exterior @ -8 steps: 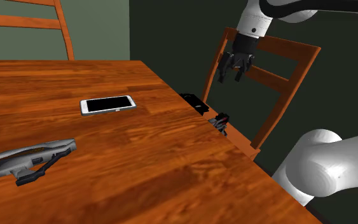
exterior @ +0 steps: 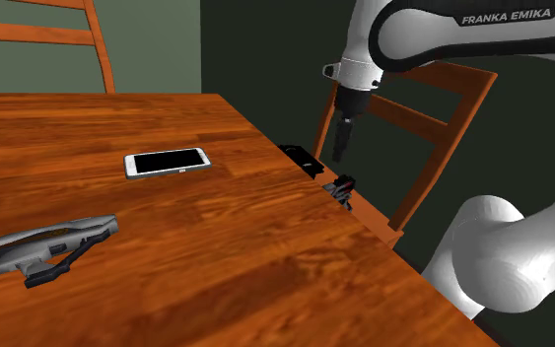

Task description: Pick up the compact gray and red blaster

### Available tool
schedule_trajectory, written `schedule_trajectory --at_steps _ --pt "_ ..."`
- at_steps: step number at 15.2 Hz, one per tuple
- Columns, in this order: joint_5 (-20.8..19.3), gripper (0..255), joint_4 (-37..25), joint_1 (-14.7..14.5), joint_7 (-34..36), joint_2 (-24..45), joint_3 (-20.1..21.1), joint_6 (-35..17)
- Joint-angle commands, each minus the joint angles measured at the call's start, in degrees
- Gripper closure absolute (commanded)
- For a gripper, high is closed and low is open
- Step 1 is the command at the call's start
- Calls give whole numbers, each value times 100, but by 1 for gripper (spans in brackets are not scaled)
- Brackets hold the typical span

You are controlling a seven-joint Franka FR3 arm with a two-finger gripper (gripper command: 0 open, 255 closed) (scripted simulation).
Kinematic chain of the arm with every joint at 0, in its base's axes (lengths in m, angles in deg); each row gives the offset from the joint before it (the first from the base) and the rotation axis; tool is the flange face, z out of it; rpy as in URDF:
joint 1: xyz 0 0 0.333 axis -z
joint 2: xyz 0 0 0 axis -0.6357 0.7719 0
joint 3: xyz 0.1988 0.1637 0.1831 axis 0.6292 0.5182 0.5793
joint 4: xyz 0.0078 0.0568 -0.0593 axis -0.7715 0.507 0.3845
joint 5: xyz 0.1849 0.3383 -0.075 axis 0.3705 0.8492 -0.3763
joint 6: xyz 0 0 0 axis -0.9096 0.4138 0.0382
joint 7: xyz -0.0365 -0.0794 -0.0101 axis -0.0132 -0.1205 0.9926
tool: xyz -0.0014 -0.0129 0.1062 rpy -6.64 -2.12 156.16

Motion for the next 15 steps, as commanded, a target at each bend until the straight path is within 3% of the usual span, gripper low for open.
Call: schedule_trajectory --at_steps 1,5,14,15 --pt "-218 0 280 -414 -1139 81 -97 -216" --pt "-725 0 953 -1087 -3101 11 -302 -614" --pt "-820 0 1405 -1066 -3024 233 -387 -1284" --pt "-825 255 1405 -1061 -3031 230 -392 -1281"
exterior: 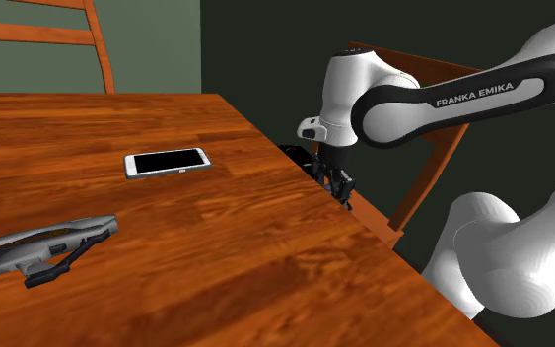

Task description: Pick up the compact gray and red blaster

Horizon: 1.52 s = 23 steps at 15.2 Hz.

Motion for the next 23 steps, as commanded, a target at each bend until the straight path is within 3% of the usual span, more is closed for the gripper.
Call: schedule_trajectory --at_steps 1,9,23 --pt "-6 255 9 4 -4 6 -6 -17" --pt "-1 255 11 -2 4 12 -1 -25" --pt "159 255 -869 -50 -129 -315 141 1176"
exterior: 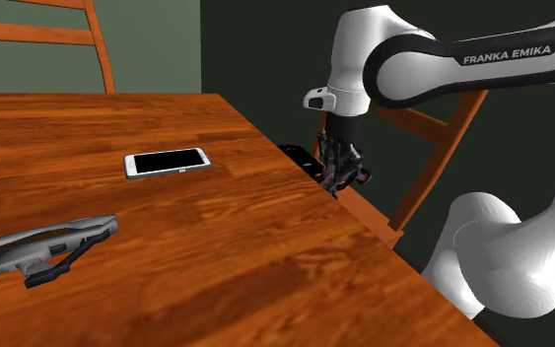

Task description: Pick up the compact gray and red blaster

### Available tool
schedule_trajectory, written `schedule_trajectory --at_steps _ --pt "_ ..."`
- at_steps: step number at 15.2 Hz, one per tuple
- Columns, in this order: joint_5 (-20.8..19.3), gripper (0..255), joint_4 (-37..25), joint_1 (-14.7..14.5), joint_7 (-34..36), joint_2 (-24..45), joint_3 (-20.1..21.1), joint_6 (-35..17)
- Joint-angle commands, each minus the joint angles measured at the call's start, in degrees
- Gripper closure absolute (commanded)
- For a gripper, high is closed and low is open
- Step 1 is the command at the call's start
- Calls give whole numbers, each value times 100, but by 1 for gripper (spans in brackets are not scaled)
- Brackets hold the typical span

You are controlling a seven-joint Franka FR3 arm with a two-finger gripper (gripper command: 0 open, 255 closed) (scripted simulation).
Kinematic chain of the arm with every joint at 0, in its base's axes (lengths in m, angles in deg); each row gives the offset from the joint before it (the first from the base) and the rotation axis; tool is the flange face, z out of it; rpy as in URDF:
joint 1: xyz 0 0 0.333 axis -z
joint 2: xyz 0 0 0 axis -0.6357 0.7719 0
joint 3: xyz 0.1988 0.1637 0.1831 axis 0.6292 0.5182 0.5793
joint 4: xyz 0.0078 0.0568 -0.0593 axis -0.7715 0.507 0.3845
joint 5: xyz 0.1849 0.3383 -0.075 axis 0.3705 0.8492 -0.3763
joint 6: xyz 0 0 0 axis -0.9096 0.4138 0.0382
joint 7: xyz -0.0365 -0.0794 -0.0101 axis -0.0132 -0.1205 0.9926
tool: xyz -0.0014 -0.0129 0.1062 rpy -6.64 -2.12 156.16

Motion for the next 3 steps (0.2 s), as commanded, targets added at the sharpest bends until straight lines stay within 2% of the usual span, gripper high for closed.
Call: schedule_trajectory --at_steps 1,3 --pt "14 255 -143 -3 -25 -14 11 154" --pt "16 255 -153 -3 -27 -16 13 166"
